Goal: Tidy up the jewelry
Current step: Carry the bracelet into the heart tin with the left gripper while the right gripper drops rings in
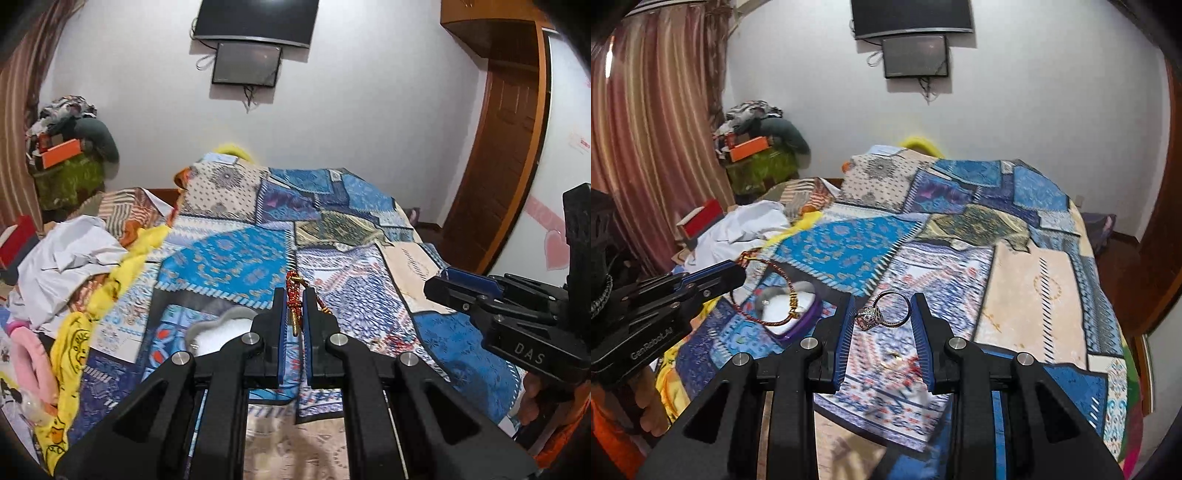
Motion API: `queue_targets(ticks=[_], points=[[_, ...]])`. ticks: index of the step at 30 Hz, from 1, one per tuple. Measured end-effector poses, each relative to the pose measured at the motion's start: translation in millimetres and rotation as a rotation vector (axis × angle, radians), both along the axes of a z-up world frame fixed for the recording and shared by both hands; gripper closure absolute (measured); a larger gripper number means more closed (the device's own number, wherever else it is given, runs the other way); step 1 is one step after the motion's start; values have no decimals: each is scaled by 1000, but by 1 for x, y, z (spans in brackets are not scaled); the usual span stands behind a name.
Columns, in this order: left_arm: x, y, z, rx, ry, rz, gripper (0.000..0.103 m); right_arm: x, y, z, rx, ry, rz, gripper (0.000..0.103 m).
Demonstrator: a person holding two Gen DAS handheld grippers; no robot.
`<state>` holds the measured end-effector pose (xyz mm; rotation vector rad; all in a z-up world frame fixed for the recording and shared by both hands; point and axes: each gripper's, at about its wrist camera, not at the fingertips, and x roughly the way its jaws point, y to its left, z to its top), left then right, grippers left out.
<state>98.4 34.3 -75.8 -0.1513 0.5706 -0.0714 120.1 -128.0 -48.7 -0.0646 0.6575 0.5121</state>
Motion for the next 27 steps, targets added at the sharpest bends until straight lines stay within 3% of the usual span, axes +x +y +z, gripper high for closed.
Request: queue_targets(ticks=[14,22,27], points=[[-1,48,-14,-10,21,107,97,4,66,-4,1,-12,157,75],[17,71,-45,-48,86,118,97,20,94,-28,-19,52,205,75],[33,80,-68,-105,134,90,97,39,110,-55,-28,143,223,75]])
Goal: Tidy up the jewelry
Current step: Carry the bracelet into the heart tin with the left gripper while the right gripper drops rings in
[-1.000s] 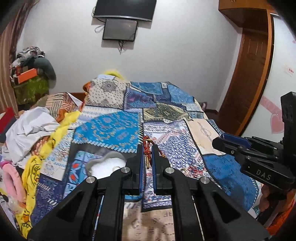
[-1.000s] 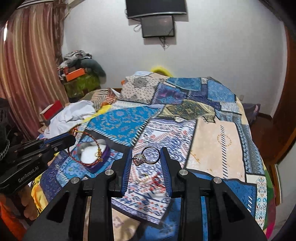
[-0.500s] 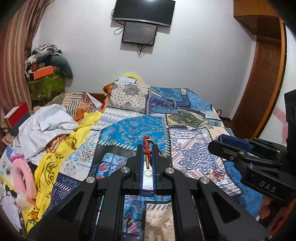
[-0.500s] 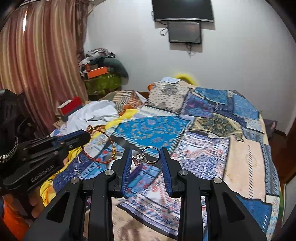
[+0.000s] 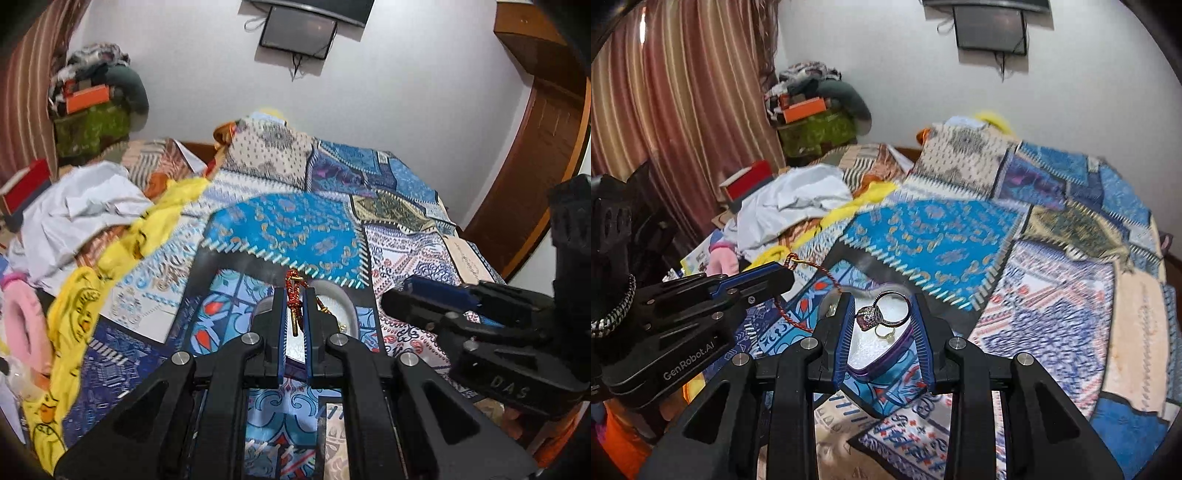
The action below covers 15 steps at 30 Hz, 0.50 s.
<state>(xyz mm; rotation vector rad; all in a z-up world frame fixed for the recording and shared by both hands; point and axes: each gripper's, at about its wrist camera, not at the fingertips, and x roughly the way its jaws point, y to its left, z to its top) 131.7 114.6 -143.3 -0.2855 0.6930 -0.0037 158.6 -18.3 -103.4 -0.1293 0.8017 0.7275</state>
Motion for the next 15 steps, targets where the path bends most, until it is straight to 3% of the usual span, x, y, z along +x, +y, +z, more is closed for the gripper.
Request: queue_targets(ticks=[7,15], points=[[21,4,-28,-25,51,-50,97,9,15,-22,-39,58,14,75],[27,11,-39,-37,57,-67,97,13,25,-35,-66,93,38,75]])
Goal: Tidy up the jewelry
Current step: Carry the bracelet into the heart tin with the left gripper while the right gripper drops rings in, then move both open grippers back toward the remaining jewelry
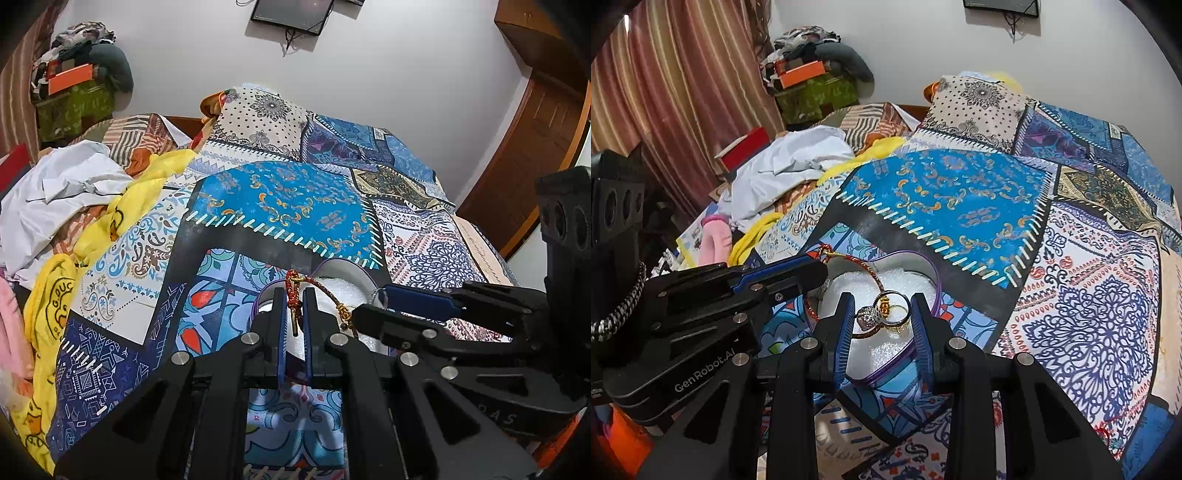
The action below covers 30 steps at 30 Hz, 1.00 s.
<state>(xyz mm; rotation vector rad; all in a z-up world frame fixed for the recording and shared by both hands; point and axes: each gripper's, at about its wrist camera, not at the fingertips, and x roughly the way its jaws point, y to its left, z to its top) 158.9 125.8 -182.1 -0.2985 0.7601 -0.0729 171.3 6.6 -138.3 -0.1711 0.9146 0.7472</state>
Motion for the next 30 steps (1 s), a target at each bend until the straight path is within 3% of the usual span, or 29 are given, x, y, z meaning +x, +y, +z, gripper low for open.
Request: queue_targets(ticks=[15,20,25,30], points=[[-6,8,7,17,-2,28,97,-4,15,-9,-70,-1,45,75],[-13,12,20,34,-16,51,97,-6,14,-4,-71,-18,37,70],[-21,12,35,59,-35,76,85,-10,6,10,-53,-45,14,70],[-29,4,51,77,-57,79,80,-14,-12,29,-23,-83,-27,70]])
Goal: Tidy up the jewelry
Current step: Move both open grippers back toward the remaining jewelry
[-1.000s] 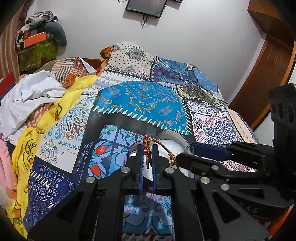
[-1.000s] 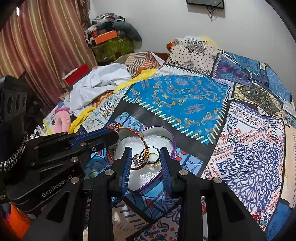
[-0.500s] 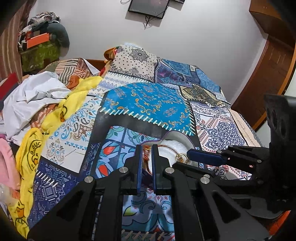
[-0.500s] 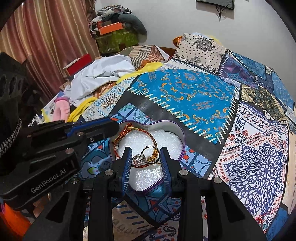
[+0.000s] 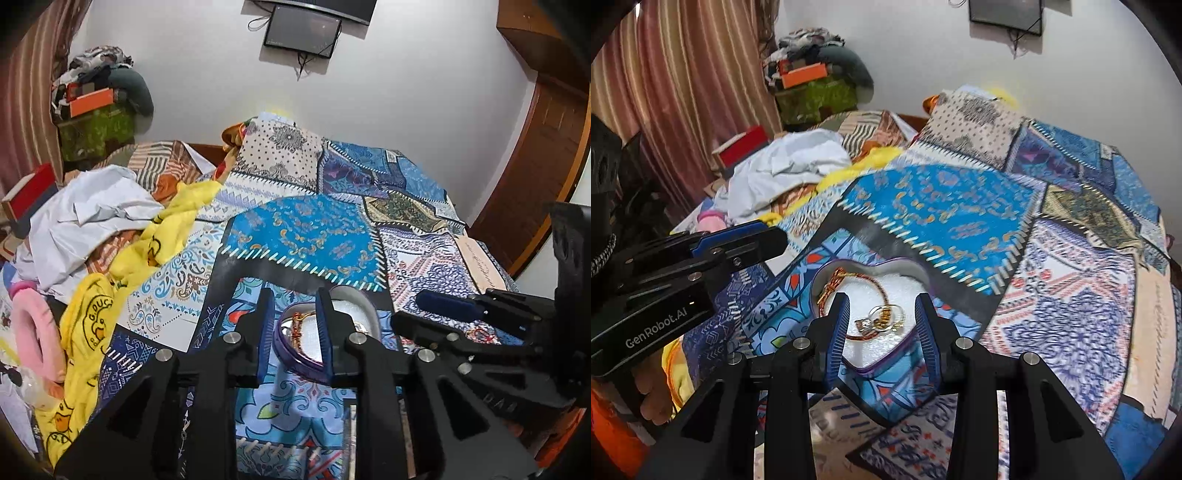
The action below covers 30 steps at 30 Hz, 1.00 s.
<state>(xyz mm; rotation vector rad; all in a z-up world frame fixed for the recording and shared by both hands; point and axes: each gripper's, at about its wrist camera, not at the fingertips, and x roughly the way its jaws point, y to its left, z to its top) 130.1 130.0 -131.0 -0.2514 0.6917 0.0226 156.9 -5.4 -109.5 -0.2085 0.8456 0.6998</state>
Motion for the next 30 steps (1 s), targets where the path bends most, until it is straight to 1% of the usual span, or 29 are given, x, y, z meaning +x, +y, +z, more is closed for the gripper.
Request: queue_targets(ticks=[4,9,11,13,17,22,26,30], points=[[-7,-12,13,20,-21,-13,71,-3,-16,13,19,-29,-34,69],[-12,-31,26,43,-41,-40,68,-9,-43,29,50,-63,-90,69],[-13,-39,30,48,-47,-49,64,-10,-55,34,62,-74,-111,66],[-14,-48,33,52,-53,-60,59,-12,-66,38,70,-89,-133,58],[-13,-67,36,56,-55,-82,57,-16,-93,45,78,-115,-185,57],[-5,-92,35,60,-40,-122,57,-15,-127,48,85,-123,-254,57],[1,-109,30,66,-21,-158,56,-13,-152,44,81,-115,-308,57],[10,-126,19,60,14,-198,56,-10,-176,35,76,-91,-355,57]])
